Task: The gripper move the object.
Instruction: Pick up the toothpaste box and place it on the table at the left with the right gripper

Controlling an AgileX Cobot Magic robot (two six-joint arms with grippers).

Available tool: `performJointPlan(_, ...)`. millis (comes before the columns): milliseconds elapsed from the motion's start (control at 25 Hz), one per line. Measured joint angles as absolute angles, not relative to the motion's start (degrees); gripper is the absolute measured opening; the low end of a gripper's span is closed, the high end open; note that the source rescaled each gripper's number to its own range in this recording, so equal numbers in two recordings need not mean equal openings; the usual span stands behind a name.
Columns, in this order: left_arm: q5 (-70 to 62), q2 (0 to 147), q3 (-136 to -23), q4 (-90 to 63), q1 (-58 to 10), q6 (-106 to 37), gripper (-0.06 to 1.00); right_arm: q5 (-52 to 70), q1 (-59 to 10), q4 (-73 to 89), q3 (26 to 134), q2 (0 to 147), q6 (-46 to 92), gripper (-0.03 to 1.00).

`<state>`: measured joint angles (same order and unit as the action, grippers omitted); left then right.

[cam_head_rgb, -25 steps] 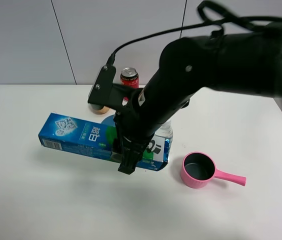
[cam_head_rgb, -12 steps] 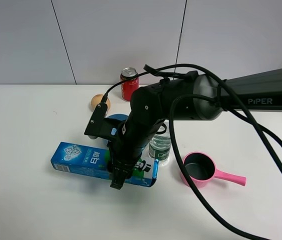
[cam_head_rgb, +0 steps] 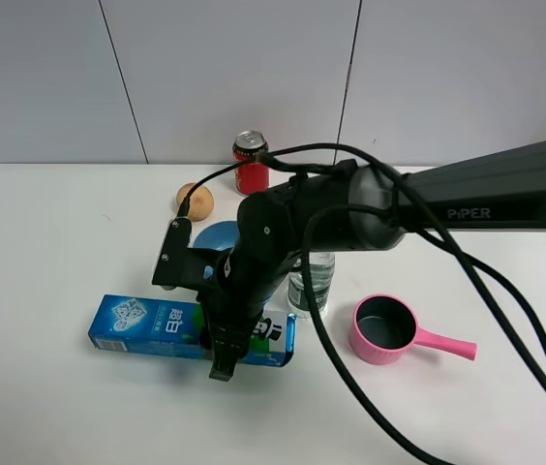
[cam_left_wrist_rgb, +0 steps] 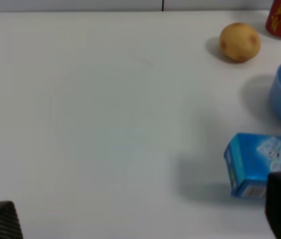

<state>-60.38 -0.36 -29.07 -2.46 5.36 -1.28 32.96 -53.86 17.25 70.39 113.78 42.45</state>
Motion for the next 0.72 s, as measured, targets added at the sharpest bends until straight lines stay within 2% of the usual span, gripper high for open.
performJointPlan(200,-60.4,-0.4,-29.1,-2.5,5.4,-1.3,1.00,32.0,-55.9,15.7,70.4,115.6,42.5,0.00)
performJointPlan(720,-60.4,-0.4,-29.1,-2.5,5.4,-1.3,1.00,29.7,-56.0,12.8,70.4,117.7,42.1,0.00)
